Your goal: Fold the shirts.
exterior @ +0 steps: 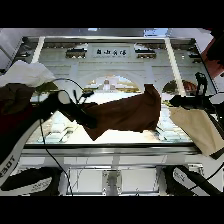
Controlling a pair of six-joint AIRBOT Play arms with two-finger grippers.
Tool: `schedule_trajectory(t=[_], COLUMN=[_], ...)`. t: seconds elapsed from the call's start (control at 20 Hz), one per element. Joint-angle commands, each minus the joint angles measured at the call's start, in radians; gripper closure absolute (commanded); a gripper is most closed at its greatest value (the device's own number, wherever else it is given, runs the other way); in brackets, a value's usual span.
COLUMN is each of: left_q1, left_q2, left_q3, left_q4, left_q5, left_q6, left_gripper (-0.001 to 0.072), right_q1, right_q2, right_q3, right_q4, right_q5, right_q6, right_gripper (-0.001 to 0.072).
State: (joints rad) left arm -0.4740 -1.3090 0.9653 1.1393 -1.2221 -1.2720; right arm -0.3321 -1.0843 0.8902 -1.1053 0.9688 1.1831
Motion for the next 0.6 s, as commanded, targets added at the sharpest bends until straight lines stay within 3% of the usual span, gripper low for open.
schedule_trajectory(t=[0.0,0.15,0.25,0.55], left_q1=[-0.258,-0.399,-0.407,-0.399], left_q2=[0.000,0.000,-0.001,-0.033], left_q3=[-0.026,-0.026,-0.032,-0.082], left_q4=[0.283,0.520,0.564,0.563], left_q5=[0.096,0.132,0.134,0.152], left_q6=[-0.059,-0.206,-0.270,-0.282], left_gripper=[0.0249,0.0248,0.0248,0.0248], right_q1=[-0.003,-0.003,-0.003,-0.003], right_q2=[0.001,0.001,0.002,0.001], right_q3=[-0.011,-0.011,-0.011,-0.011], right_q4=[0.015,0.035,0.041,0.059], right_q5=[0.016,0.010,0.010,0.011], right_q6=[0.002,0.002,0.002,-0.002], right_gripper=[0.0236,0.0236,0.0236,0.0236])
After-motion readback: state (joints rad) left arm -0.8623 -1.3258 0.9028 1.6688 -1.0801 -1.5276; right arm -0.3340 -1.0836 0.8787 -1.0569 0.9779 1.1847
